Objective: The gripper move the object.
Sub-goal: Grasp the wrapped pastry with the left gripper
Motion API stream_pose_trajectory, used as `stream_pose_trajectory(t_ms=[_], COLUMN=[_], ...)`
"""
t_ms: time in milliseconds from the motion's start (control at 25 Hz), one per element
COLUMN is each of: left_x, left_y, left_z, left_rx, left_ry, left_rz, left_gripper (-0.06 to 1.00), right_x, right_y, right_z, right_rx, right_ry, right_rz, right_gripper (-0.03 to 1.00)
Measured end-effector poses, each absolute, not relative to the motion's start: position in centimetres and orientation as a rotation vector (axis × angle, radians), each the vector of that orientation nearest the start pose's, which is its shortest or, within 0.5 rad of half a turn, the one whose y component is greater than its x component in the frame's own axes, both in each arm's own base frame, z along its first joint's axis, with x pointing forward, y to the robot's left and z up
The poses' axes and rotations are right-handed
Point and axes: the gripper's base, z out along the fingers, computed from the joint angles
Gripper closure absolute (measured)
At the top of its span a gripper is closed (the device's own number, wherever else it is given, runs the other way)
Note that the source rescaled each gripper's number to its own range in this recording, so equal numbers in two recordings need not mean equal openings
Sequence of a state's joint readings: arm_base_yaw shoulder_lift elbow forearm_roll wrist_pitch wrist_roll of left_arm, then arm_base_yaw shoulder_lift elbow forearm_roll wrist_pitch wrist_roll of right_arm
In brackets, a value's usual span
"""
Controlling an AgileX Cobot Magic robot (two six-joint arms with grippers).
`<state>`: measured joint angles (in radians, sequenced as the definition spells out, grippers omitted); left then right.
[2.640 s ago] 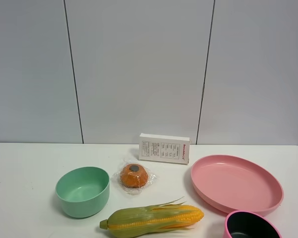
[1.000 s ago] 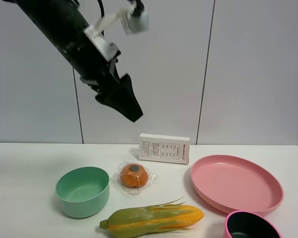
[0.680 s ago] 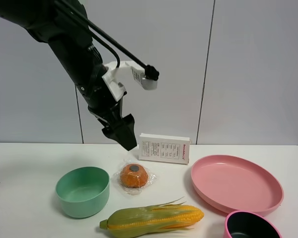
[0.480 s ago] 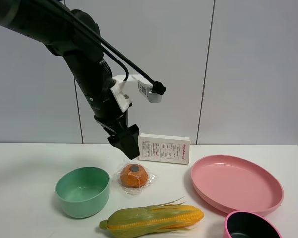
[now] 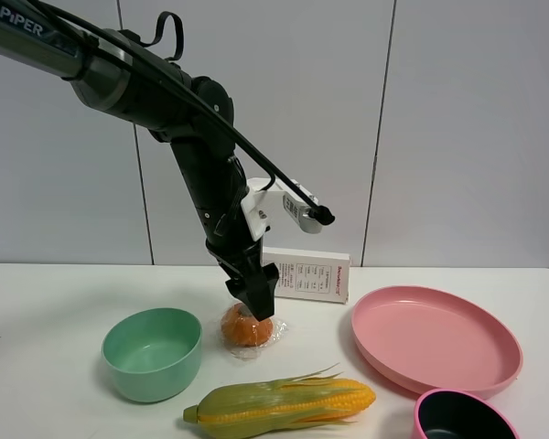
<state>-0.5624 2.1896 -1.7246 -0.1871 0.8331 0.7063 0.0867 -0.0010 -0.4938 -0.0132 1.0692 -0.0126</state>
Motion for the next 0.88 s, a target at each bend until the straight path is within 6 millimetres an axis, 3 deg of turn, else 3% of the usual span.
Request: stream_pose_trajectory(t_ms=[680, 880], left_x=[40.1, 40.3], left_y=[-26.2, -26.3], left_z=[12.7, 12.2], left_rx=[1.616, 1.636], left_ry=[2.335, 2.301], left_rz=[-0.108, -0.093], left_gripper=[-0.06, -0.06], right_x=[-0.5, -0.5], right_y=[-0.1, -0.1], right_z=[27.5, 27.5], right_rx=[-0.101, -0.101], right_ry=[2.055, 2.055], right_rz=[0.030, 0.030], right_gripper=[-0.03, -0.03])
